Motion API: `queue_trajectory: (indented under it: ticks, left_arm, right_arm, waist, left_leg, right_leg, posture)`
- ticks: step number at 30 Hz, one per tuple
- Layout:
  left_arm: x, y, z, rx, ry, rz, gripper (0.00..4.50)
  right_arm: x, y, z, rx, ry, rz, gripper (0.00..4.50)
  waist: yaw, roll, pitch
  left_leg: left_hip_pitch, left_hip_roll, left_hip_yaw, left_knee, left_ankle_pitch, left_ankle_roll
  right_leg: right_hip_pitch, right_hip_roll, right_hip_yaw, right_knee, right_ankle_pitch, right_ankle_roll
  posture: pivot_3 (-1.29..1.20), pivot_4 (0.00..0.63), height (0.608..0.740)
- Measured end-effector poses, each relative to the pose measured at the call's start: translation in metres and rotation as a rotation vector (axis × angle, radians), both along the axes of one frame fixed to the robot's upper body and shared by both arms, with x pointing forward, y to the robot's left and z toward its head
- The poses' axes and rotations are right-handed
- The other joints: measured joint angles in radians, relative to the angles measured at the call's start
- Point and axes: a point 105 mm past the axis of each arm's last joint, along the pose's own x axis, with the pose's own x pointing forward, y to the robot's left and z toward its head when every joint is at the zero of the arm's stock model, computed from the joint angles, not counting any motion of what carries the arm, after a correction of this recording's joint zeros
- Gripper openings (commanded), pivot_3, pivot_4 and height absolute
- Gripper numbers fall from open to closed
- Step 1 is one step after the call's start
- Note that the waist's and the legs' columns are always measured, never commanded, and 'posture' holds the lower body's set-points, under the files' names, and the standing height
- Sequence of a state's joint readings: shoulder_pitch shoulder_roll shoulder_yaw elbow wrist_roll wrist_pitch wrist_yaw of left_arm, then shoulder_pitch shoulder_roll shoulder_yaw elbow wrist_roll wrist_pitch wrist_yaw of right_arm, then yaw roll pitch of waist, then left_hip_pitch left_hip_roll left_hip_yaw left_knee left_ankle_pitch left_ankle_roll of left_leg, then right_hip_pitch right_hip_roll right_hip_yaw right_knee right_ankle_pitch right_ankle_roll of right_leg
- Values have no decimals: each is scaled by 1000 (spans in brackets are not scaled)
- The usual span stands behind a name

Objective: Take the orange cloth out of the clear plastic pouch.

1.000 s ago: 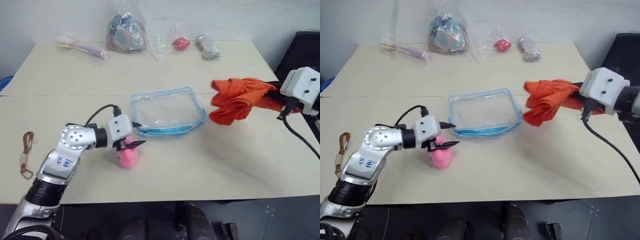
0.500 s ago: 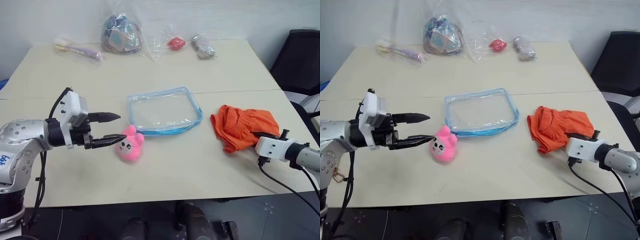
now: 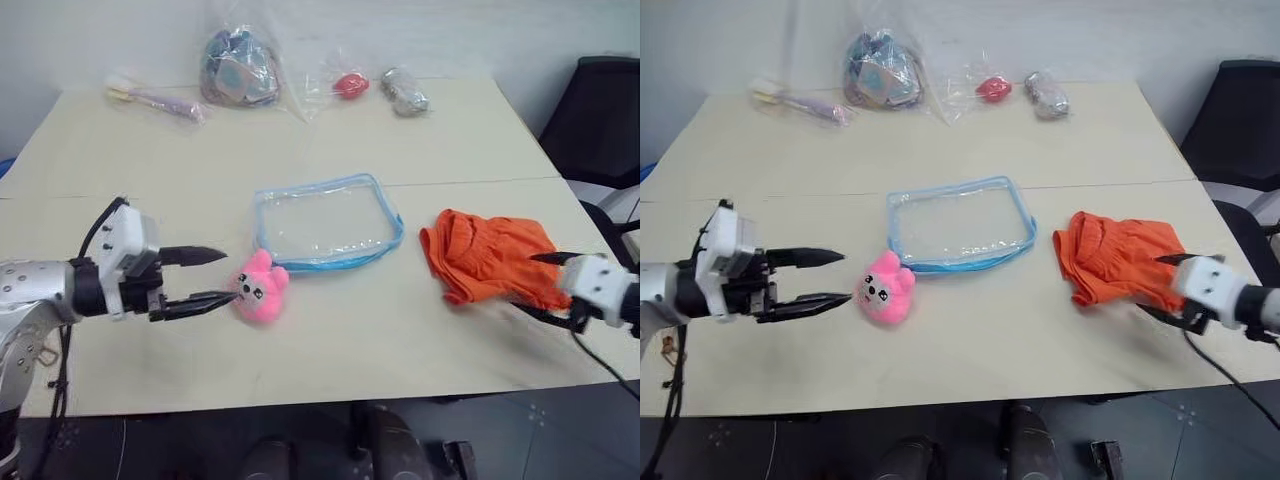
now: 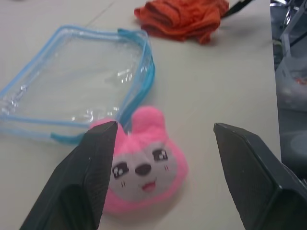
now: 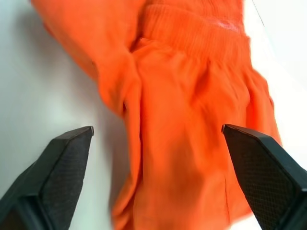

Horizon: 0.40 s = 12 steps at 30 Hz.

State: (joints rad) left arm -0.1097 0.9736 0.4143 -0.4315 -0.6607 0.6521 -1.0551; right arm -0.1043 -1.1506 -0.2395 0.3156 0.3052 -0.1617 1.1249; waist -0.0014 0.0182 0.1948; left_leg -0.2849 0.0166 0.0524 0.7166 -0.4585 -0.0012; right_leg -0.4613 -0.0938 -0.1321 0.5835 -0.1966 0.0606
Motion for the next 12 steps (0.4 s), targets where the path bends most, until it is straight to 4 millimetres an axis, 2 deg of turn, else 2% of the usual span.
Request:
queue_trajectory:
  ticks: [3,5,8,12]
  left_arm:
    - [-9,17,-2,24,9,53,3410]
    - [-16,30,-5,45,22,95,3410]
    - [-30,54,-11,89,51,167,3410]
    - [-40,80,-7,109,52,256,3410]
  right_arm:
    - [-14,-13,23,90,118,-35,4473]
    - [-21,-23,31,119,170,-70,4473]
    - [-32,-51,31,162,249,-167,4473]
    - [-45,-83,32,242,285,-289,4473]
  waist:
    - [-1,0,0]
    - [-1,0,0]
    - [0,0,0]
    - [2,0,0]
  left_leg:
    - [0,1,0,0,0,0]
    - [0,1,0,0,-1,0]
    - [0,0,2,-1,-1,1]
    - [0,-1,3,-1,-1,2]
  right_leg:
    - [0,1,-1,0,0,-1]
    - [0,2,-2,-1,0,-1]
    - [-1,1,-3,-1,-1,-1]
    - [-1,1,-3,-5,-1,-1]
  posture:
    - [0,150,740]
    - [0,150,740]
    - [0,150,740]
    - [0,150,740]
